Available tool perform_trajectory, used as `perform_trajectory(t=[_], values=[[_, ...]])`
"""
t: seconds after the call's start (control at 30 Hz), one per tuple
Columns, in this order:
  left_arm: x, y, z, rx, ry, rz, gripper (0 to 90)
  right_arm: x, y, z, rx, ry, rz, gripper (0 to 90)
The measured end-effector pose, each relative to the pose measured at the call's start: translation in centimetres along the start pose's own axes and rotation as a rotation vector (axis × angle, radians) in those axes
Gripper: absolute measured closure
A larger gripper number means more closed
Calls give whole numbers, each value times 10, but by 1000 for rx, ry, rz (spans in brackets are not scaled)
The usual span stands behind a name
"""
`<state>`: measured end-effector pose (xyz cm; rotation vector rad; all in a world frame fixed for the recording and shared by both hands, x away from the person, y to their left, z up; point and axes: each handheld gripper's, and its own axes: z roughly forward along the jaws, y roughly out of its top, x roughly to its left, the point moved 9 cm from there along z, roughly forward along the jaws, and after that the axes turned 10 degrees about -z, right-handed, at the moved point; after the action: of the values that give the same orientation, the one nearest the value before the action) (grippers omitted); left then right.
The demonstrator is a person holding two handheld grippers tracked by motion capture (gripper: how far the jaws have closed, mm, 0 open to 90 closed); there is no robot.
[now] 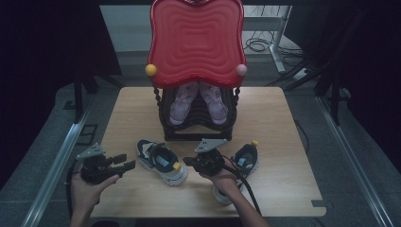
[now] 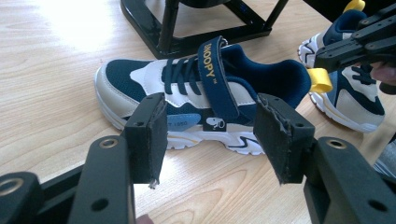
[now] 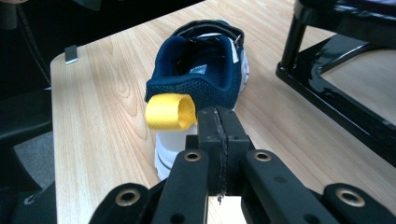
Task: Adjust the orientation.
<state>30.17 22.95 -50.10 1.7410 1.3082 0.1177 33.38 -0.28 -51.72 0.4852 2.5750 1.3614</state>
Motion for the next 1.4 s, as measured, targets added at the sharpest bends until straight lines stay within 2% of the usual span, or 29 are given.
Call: perform_trajectory(t=[0.37, 0.7, 0.87, 1.07, 1.4], values=[[3, 0, 0, -3, 0, -10, 449, -2, 6, 27, 50, -1, -11, 900], [4, -2, 3, 7, 1, -12, 448, -8, 1, 34, 78, -16, 0, 900], [4, -3, 5, 13, 2, -12, 448, -7, 1, 36, 82, -8, 2, 900], [4, -3, 6, 17, 3, -11, 447, -1, 1, 40, 89, 6, -5, 900], [8, -2, 1, 2, 12, -19, 447, 19, 7, 47, 72, 67, -26, 900]])
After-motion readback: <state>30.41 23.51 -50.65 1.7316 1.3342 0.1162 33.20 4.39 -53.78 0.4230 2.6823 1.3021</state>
